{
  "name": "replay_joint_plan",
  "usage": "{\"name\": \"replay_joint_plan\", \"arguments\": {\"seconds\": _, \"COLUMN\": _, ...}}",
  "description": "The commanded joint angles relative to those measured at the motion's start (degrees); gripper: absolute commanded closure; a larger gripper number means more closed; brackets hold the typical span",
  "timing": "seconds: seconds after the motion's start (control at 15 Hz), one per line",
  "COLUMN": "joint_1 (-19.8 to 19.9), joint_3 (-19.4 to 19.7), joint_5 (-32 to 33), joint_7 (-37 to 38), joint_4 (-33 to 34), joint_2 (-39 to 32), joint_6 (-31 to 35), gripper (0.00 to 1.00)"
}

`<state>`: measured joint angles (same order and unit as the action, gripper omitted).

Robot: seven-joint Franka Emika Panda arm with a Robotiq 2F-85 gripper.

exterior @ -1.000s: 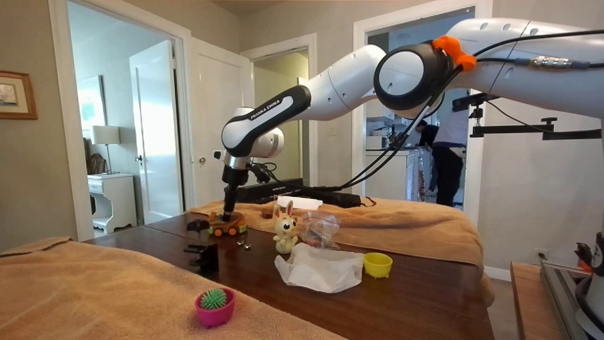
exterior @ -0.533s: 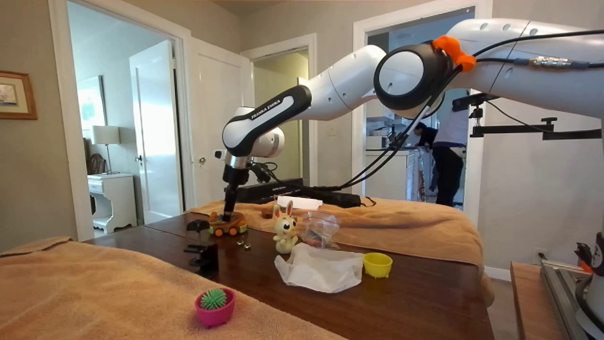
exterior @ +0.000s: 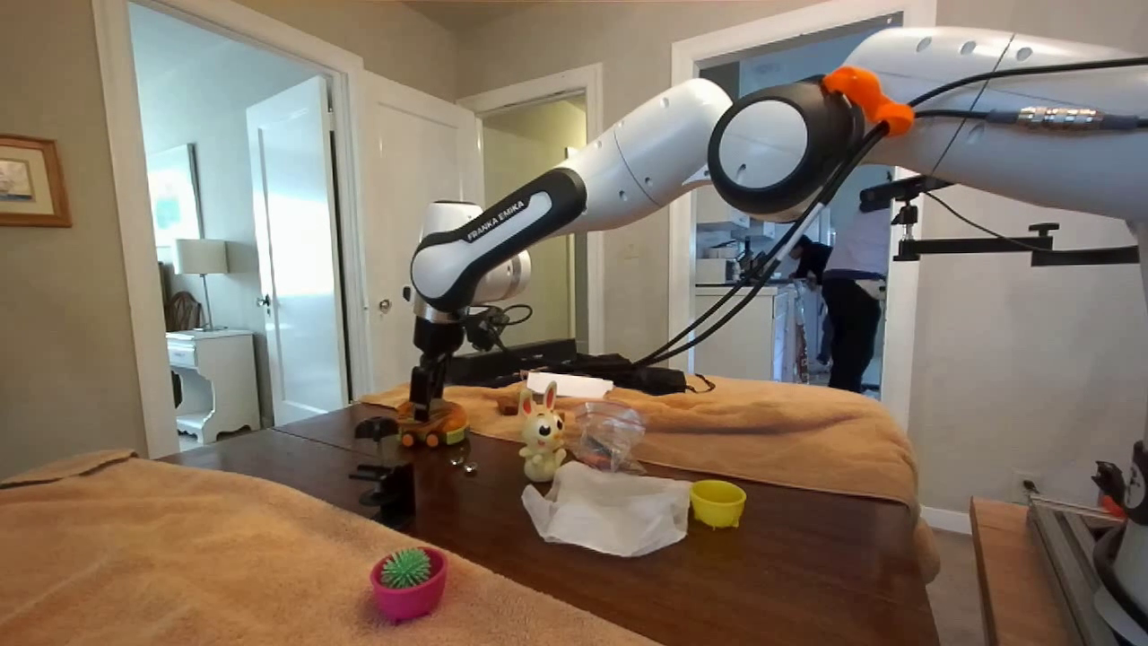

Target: Move the toy car to the left then forward

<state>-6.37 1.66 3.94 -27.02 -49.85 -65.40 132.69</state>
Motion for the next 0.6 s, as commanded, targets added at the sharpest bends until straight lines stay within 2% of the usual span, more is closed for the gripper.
{"name": "replay_joint_plan", "arguments": {"seconds": 0.0, "joint_1": -2.17, "joint_3": 1.93, "joint_5": 3.18, "joint_7": 12.24, "joint_4": 1.16, "joint_2": -0.04, "joint_6": -1.47, "gripper": 0.47}}
{"name": "replay_joint_plan", "arguments": {"seconds": 0.53, "joint_1": -3.57, "joint_3": 4.07, "joint_5": 3.1, "joint_7": 27.3, "joint_4": 1.52, "joint_2": 0.18, "joint_6": -2.63, "gripper": 0.47}}
